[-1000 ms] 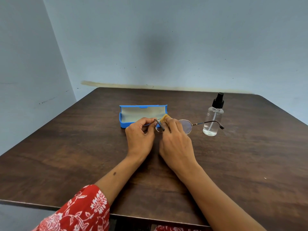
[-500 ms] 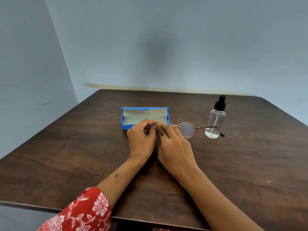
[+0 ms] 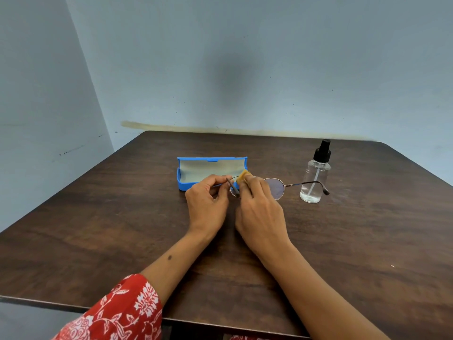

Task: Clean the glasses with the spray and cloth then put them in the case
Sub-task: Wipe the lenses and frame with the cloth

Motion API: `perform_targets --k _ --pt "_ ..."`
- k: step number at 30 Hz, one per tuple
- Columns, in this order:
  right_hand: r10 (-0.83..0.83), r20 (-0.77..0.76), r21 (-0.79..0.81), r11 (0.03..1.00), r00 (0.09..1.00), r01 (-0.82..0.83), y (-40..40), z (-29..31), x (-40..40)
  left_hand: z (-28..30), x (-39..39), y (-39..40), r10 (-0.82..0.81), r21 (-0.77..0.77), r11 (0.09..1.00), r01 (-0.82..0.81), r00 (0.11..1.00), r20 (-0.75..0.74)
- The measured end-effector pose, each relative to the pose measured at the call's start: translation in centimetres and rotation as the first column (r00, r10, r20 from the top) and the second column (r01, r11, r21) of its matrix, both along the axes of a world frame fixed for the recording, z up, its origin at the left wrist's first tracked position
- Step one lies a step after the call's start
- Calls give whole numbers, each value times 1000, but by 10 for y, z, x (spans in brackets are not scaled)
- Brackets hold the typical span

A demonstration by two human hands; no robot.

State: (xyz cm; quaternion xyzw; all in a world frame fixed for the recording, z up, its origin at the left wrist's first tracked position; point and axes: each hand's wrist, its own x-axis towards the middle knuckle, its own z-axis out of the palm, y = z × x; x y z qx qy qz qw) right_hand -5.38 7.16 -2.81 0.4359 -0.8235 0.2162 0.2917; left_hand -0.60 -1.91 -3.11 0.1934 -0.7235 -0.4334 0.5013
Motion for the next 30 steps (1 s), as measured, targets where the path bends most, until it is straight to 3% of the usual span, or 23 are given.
perform_targets --k 5,11,27,30 --pt "88 -26 17 996 996 -88 2 -4 8 -1 1 -3 9 -5 1000 -9 1000 14" --pt "17 13 -42 999 1000 -17 1 1 -1 0 0 0 -5 -5 1000 5 1000 7" --pt "114 -15 10 993 993 -114 2 -4 6 -1 1 -2 1 -12 1000 0 1000 18" --pt "64 10 -28 998 998 -64 0 -1 1 0 0 -1 -7 -6 1000 7 1000 0"
